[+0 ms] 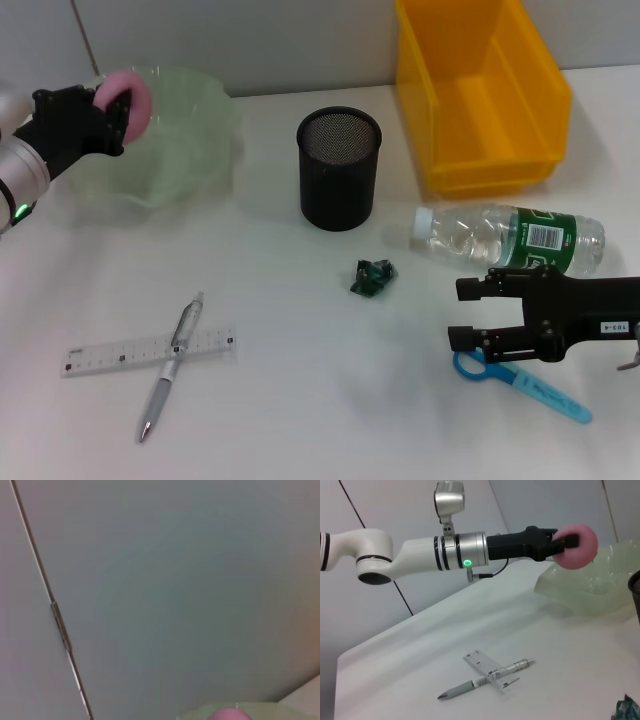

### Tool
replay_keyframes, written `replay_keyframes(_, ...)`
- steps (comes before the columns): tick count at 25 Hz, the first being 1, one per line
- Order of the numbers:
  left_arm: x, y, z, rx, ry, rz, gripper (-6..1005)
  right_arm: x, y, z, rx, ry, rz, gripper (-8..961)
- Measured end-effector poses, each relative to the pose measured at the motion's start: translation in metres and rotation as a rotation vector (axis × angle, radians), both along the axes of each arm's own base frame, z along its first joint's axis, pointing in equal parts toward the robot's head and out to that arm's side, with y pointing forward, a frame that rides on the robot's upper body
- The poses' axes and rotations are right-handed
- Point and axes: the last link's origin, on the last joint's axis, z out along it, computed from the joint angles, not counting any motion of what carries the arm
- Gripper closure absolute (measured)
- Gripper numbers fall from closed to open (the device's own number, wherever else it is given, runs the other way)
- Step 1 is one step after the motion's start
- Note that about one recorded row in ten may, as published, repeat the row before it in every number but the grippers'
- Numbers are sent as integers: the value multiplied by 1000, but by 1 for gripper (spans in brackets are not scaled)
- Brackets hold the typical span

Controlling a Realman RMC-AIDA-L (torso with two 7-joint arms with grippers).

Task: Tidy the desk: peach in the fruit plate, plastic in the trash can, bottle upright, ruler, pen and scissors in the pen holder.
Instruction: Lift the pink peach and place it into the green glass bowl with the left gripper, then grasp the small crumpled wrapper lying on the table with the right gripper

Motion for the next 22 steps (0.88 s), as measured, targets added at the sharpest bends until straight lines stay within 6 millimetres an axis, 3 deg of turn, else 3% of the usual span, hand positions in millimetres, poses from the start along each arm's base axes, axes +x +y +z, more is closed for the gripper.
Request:
replay_keyframes(7, -2, -1, -5, -24, 28, 13, 790, -1, 1, 0, 0, 0, 2, 136)
replay_keyframes(19, -5, -1, -6, -21, 36, 34, 556, -1, 1, 0, -1, -1, 5, 136)
replay_keyframes(21, -5, -1, -6, -22, 35, 32, 343, -1, 1, 0, -1, -1, 5, 136)
replay_keyframes(22, -5, -1, -6, -22, 34, 32, 319, -1, 1, 0, -1, -1, 5, 136)
